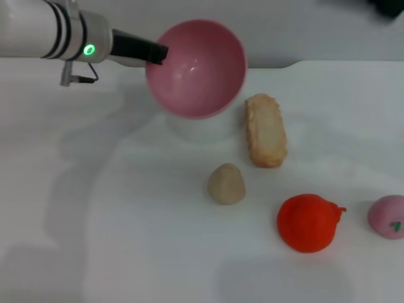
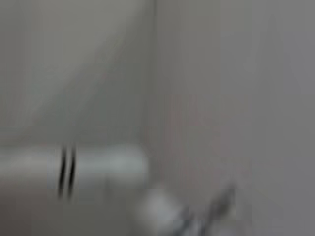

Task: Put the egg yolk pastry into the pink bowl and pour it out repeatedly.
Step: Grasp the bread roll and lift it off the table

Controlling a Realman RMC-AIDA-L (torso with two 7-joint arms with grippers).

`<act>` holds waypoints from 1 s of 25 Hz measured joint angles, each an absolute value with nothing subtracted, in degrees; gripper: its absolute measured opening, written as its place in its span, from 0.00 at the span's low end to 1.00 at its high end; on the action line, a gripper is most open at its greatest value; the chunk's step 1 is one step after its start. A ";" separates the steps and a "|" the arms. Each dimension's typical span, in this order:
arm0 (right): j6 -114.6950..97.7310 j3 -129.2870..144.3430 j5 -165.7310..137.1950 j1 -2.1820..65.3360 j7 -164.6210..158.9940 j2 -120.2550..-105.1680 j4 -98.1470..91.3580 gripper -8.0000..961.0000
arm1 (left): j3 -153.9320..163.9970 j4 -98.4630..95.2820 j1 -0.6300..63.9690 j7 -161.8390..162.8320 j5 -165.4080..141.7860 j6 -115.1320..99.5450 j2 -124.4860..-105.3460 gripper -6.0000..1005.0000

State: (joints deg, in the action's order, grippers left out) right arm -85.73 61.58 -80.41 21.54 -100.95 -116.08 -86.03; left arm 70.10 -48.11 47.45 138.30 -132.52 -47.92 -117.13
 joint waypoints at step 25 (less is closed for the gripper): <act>-83.67 82.13 -132.61 42.20 -129.20 -118.82 -65.17 0.62 | 66.92 -47.76 44.60 142.23 -133.53 -57.60 -114.54 0.05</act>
State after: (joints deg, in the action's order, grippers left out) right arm -83.67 82.13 -132.61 42.20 -129.20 -118.82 -65.17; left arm 66.92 -47.76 44.60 142.23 -133.53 -57.60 -114.54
